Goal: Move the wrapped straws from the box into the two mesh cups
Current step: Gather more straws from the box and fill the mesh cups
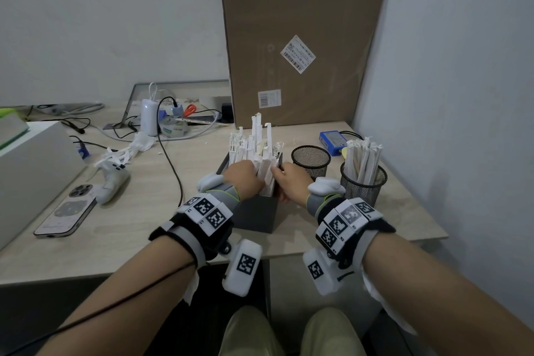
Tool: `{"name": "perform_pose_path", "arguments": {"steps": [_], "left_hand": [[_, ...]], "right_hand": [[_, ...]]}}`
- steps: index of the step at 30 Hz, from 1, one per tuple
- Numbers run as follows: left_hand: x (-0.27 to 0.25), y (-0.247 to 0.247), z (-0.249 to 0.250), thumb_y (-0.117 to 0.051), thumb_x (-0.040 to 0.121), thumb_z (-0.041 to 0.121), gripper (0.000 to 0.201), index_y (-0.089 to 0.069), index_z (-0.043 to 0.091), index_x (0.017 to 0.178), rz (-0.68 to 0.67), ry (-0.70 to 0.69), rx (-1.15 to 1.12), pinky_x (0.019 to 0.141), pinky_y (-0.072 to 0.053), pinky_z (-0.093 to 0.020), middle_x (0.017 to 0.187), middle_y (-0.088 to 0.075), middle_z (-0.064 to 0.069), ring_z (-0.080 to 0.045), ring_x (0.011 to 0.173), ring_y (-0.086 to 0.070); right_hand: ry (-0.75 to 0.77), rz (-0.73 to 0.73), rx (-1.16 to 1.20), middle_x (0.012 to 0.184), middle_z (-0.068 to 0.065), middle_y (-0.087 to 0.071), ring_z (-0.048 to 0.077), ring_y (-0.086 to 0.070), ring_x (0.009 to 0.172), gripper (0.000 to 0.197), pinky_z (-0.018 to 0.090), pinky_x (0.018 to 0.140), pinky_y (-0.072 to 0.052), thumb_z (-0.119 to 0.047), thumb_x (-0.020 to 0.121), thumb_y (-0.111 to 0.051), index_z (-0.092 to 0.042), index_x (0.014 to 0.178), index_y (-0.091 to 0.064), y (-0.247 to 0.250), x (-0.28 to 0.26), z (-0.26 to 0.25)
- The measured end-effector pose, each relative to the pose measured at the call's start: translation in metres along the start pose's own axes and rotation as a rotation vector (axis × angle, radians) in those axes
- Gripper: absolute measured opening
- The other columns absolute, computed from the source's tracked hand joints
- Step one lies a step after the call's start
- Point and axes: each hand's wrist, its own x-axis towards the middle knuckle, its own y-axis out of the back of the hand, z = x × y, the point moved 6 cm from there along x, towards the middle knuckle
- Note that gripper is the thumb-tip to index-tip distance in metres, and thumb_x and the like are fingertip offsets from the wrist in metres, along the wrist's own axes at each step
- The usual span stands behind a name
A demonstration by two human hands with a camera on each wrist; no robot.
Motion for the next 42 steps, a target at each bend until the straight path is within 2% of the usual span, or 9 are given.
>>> {"name": "perform_pose_path", "arguments": {"steps": [5, 10, 14, 19, 25, 28, 32, 36, 42], "left_hand": [[0.001, -0.001, -0.004, -0.053, 0.088, 0.018, 0.015, -0.04, 0.008, 0.088, 0.013, -0.022, -0.086, 0.072, -0.037, -0.032, 0.108, -0.059, -0.02, -0.035, 0.101, -0.057], [0.005, 0.0, -0.008, -0.05, 0.092, 0.017, 0.017, -0.048, 0.002, 0.1, 0.024, -0.043, -0.198, 0.073, -0.034, -0.031, 0.108, -0.057, -0.022, -0.035, 0.099, -0.055], [0.01, 0.0, -0.013, -0.052, 0.091, 0.019, 0.026, -0.041, 0.013, 0.069, 0.009, -0.037, -0.251, 0.067, -0.032, -0.029, 0.084, -0.054, -0.016, -0.025, 0.08, -0.047], [0.008, 0.002, -0.012, -0.048, 0.095, 0.021, 0.035, -0.032, 0.017, 0.064, 0.018, -0.02, -0.247, 0.069, -0.029, -0.028, 0.067, -0.037, 0.001, -0.022, 0.08, -0.042], [0.003, -0.001, -0.006, -0.051, 0.093, 0.022, 0.016, -0.046, 0.006, 0.093, -0.028, -0.084, -0.116, 0.076, -0.037, -0.035, 0.096, -0.055, -0.014, -0.031, 0.093, -0.053], [0.003, -0.003, 0.0, -0.054, 0.091, 0.02, 0.028, -0.049, 0.001, 0.11, -0.031, -0.106, -0.038, 0.081, -0.039, -0.033, 0.115, -0.058, -0.02, -0.034, 0.107, -0.055], [0.003, -0.003, 0.002, -0.058, 0.089, 0.022, 0.032, -0.053, 0.001, 0.112, -0.052, -0.113, 0.029, 0.086, -0.042, -0.035, 0.117, -0.059, -0.019, -0.034, 0.109, -0.056], [-0.003, 0.002, 0.005, -0.048, 0.095, 0.018, 0.021, -0.058, 0.0, 0.1, -0.044, -0.147, -0.071, 0.085, -0.045, -0.037, 0.11, -0.062, -0.026, -0.037, 0.105, -0.059], [-0.003, 0.013, -0.01, -0.044, 0.098, 0.019, 0.029, -0.056, 0.001, 0.117, -0.023, -0.061, -0.486, 0.085, -0.045, -0.034, 0.116, -0.062, -0.018, -0.028, 0.098, -0.057]], "right_hand": [[0.003, -0.002, 0.001, 0.072, 0.025, -0.066, 0.045, -0.064, 0.079, 0.037, 0.052, 0.078, -0.051, -0.028, 0.099, -0.034, -0.012, 0.066, -0.038, 0.001, -0.005, -0.001], [0.003, -0.004, -0.021, 0.079, 0.03, -0.067, 0.046, -0.063, 0.08, 0.038, 0.053, 0.08, -0.05, -0.026, 0.099, -0.034, -0.011, 0.064, -0.038, 0.001, -0.007, -0.004], [0.004, -0.026, -0.033, 0.057, 0.017, -0.06, 0.036, -0.061, 0.061, 0.037, 0.046, 0.075, -0.054, -0.025, 0.099, -0.031, -0.009, 0.066, -0.039, 0.003, -0.009, -0.007], [0.011, -0.034, -0.01, 0.05, 0.011, -0.055, 0.025, -0.053, 0.045, 0.038, 0.039, 0.066, -0.052, -0.024, 0.1, -0.03, -0.008, 0.067, -0.041, 0.004, -0.011, -0.007], [-0.006, -0.017, -0.037, 0.053, 0.013, -0.057, 0.034, -0.059, 0.053, 0.039, 0.041, 0.069, -0.052, -0.024, 0.1, -0.031, -0.009, 0.065, -0.039, 0.004, -0.011, -0.009], [-0.015, 0.007, -0.032, 0.079, 0.029, -0.067, 0.045, -0.064, 0.078, 0.037, 0.05, 0.077, -0.052, -0.022, 0.098, -0.033, -0.011, 0.063, -0.037, 0.004, -0.011, -0.009], [-0.015, 0.012, -0.023, 0.089, 0.034, -0.066, 0.048, -0.063, 0.085, 0.038, 0.053, 0.081, -0.05, -0.023, 0.098, -0.034, -0.011, 0.062, -0.036, 0.003, -0.01, -0.009], [-0.003, -0.003, -0.041, 0.074, 0.027, -0.067, 0.045, -0.065, 0.079, 0.039, 0.048, 0.078, -0.052, -0.021, 0.098, -0.032, -0.009, 0.062, -0.038, 0.003, -0.009, -0.008], [0.005, -0.038, -0.034, 0.052, 0.012, -0.054, 0.035, -0.058, 0.056, 0.036, 0.042, 0.068, -0.052, -0.023, 0.099, -0.031, -0.005, 0.071, -0.044, 0.005, -0.013, -0.01]]}}
